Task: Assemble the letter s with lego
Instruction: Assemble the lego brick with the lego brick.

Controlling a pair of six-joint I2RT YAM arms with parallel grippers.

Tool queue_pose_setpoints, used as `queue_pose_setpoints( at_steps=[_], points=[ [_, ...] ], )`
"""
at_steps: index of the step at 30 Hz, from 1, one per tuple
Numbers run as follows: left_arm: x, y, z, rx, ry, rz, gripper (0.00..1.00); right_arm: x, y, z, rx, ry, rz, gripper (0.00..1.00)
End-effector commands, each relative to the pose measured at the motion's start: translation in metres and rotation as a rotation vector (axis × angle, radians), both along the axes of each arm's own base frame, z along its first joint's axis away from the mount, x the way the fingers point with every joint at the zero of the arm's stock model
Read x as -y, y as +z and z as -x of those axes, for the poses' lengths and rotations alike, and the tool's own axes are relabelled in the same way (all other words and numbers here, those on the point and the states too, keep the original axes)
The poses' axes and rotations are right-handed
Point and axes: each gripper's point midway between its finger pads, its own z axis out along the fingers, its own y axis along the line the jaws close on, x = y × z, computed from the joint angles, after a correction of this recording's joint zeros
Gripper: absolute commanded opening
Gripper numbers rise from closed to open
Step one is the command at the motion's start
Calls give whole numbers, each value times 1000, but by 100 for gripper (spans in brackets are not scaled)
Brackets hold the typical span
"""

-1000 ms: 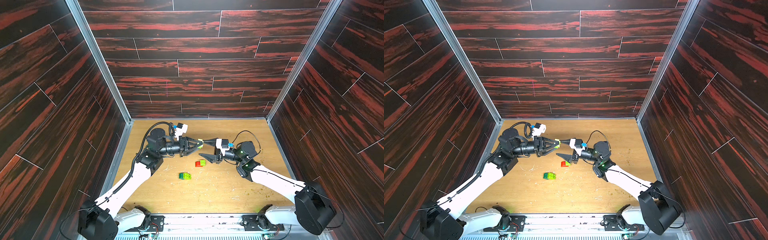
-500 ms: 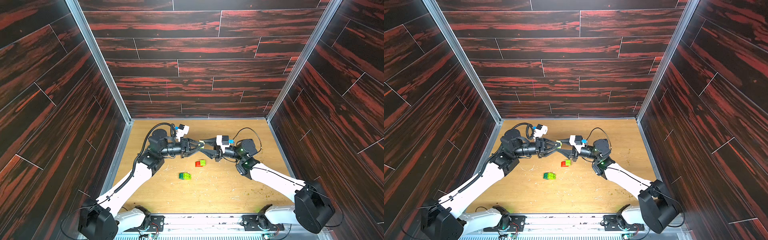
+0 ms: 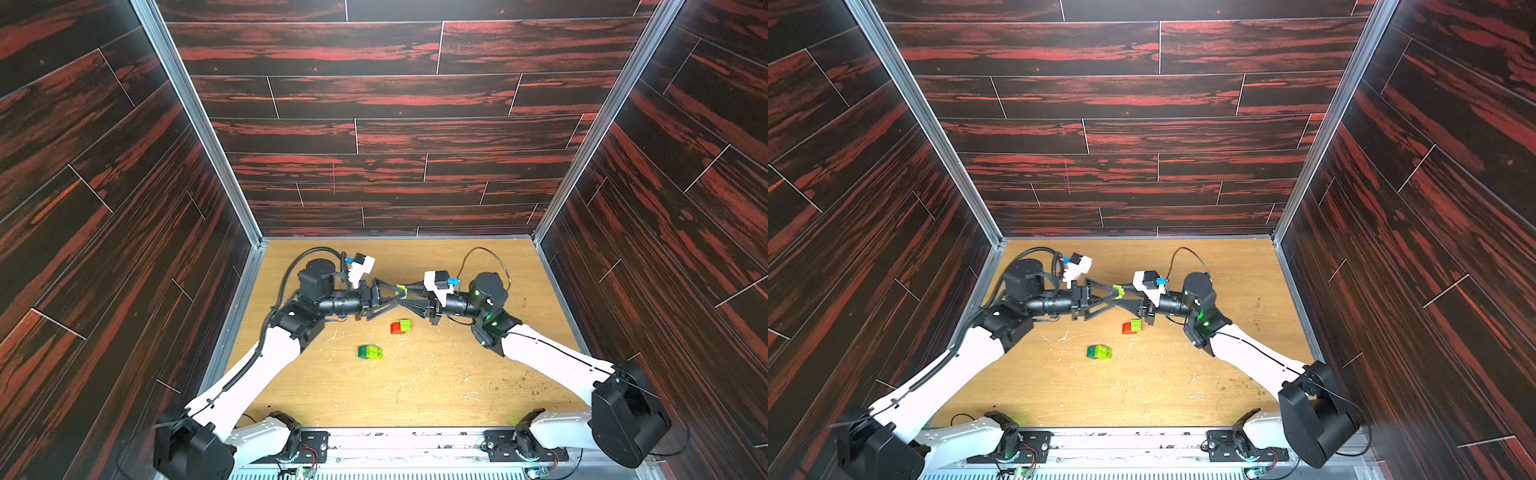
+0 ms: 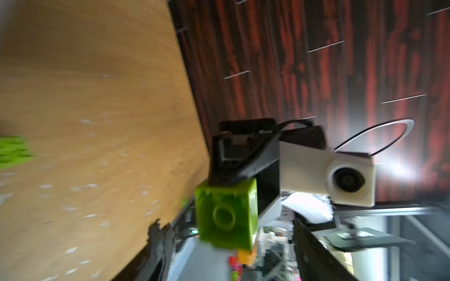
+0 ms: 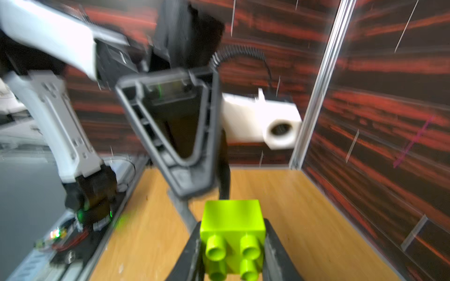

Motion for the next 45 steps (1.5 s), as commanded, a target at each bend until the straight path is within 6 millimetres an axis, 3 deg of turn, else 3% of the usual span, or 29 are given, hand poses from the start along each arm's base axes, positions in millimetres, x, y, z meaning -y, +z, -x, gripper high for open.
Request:
queue_pose_setpoints(
  at_steps=[1,5,10,16,27,45],
  points=[
    [-43,-29,0,65,109,-237,82,9,-27,1,-26,-8,211,20],
    [-86,-60,-14,39,250,-388,83,15,-78,-7,-112,-17,476,22],
    [-127,-91,-19,-21,392,-570,84,11,-120,-19,-148,-34,678,23],
    [-170,-107,-22,-38,540,-693,84,20,-166,-41,-187,-68,927,23],
    [-160,-139,-25,-86,495,-630,84,15,-221,-52,-227,-19,1170,25],
    [-148,-151,-30,-81,431,-591,84,8,-259,-60,-212,23,1275,24]
  ],
)
